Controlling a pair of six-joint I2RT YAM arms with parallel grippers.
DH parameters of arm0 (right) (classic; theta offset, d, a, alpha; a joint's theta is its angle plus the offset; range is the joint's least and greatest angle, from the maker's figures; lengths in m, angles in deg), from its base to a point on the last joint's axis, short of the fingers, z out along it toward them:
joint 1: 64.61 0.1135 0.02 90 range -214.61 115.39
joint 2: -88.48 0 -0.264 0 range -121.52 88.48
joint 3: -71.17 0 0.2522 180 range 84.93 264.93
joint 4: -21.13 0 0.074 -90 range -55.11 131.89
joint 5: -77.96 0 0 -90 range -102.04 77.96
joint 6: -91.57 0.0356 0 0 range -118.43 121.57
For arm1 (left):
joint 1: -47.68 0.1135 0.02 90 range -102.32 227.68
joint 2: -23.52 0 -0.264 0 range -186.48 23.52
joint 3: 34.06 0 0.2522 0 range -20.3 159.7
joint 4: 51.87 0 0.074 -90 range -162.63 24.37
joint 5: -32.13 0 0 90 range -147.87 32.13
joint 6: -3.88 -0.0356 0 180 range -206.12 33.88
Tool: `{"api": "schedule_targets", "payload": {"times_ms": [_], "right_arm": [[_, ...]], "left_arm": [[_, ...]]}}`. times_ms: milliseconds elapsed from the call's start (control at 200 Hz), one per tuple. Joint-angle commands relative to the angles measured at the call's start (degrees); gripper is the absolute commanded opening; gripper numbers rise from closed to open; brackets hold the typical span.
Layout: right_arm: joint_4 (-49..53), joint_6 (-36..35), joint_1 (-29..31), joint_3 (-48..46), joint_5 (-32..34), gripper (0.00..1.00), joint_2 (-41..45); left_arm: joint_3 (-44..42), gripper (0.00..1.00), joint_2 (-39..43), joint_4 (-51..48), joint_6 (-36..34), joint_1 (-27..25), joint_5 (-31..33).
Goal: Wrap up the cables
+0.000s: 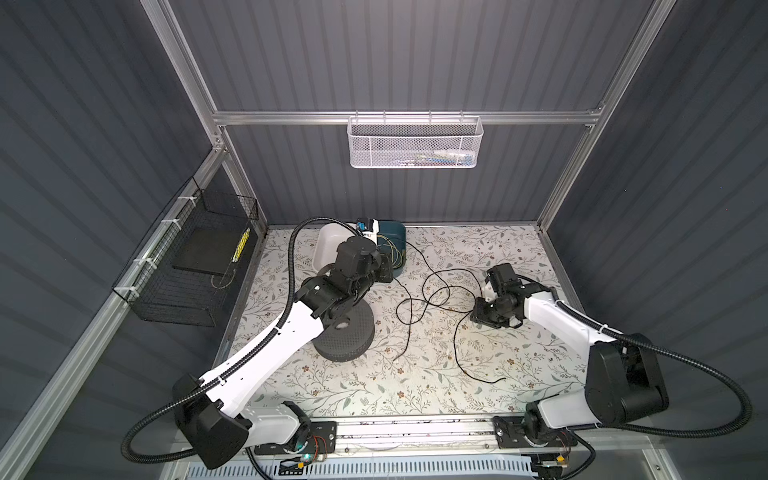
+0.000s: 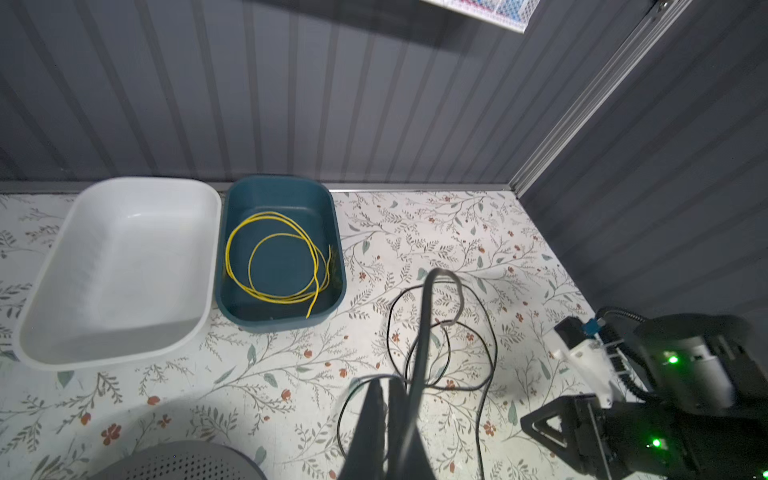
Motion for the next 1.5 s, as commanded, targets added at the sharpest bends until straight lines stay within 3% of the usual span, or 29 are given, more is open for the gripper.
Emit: {"api": "schedule_targets", "payload": {"times_ms": [0,265,530,930,1226,1496], "right_arm": [[-3.14,1.2,1.99,1.56,1.18,0.36,-3.14],[-4.4,1.78,2.53,5.94,5.53,0.4,-11.86],[-5.45,2.29,2.35,7.29,6.74,0.3,-17.18],[-6.02,2.29,2.22,5.18,6.28,0.12,-14.74],[-4.12,2.28,2.07,6.05,6.24,0.0,-7.07],[0.73,-0.04,1.18,9.48,7.88,0.0,0.5]], "left_arm": [[1.9,0.0,1.25,-0.93,-2.02,0.46,0.72],[0.98,0.0,2.92,-0.83,-2.91,0.65,-0.54],[-0.5,0.0,4.18,-0.78,-2.73,0.65,-1.04],[-10.97,0.0,8.75,4.01,2.04,0.65,-1.33],[-10.72,0.0,9.22,2.91,0.44,0.67,-0.37],[-9.95,0.0,9.48,2.99,-0.9,0.65,0.63]]}}
